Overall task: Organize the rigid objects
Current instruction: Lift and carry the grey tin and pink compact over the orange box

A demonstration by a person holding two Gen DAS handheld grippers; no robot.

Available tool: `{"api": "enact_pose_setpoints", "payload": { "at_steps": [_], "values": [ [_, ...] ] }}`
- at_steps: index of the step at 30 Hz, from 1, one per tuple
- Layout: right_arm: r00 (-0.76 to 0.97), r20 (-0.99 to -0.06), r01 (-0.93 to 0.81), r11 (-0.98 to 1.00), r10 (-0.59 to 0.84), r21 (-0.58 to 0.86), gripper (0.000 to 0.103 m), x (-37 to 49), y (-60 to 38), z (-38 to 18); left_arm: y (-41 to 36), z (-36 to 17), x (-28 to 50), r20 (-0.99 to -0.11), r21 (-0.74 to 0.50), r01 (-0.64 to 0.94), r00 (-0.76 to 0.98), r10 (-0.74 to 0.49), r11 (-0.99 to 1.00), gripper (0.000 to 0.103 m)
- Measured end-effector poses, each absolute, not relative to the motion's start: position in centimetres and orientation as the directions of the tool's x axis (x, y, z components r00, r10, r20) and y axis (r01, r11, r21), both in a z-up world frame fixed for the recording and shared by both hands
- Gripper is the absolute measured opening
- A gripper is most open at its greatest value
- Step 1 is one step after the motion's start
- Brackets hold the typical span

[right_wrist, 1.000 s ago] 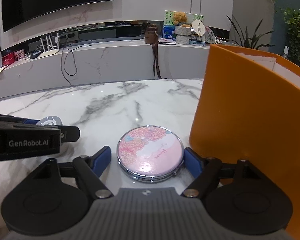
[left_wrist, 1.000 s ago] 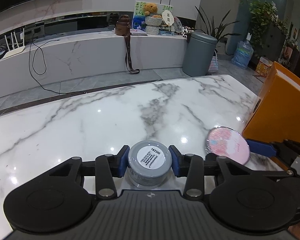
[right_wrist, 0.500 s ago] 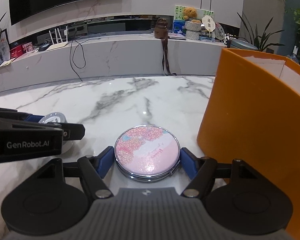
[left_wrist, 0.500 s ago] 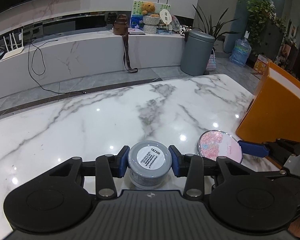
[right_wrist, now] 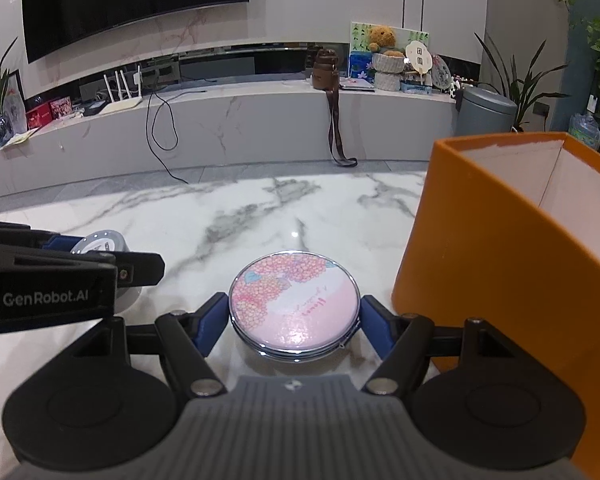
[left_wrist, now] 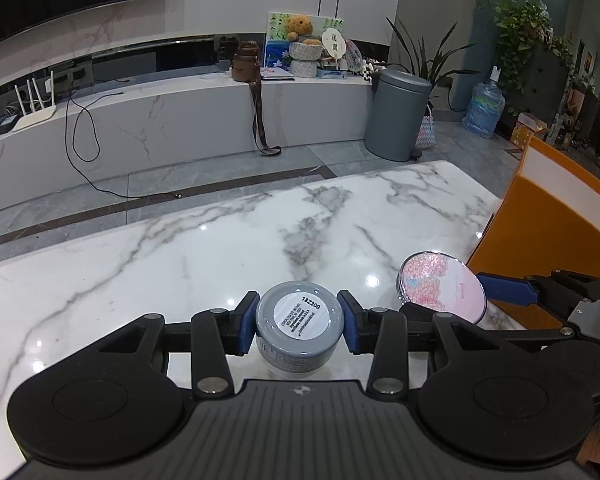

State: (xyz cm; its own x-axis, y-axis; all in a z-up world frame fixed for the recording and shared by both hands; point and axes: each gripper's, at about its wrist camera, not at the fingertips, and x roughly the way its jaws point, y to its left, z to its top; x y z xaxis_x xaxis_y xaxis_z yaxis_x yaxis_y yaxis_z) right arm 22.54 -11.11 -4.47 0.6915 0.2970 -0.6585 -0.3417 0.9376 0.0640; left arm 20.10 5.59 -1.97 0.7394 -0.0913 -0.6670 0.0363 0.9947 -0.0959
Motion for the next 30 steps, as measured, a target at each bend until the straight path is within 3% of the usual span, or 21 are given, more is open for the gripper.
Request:
{"api": "enact_pose_setpoints", "payload": {
  "at_steps": [30],
  "values": [
    [0.783,-0.487,-0.328,0.922,0.388,0.207,0.070,19.4,-14.4,6.1,1.8,9.3,15.1,-0.602,0.092,0.059,0.798,0.009,0.994,0.048]
  ]
}}
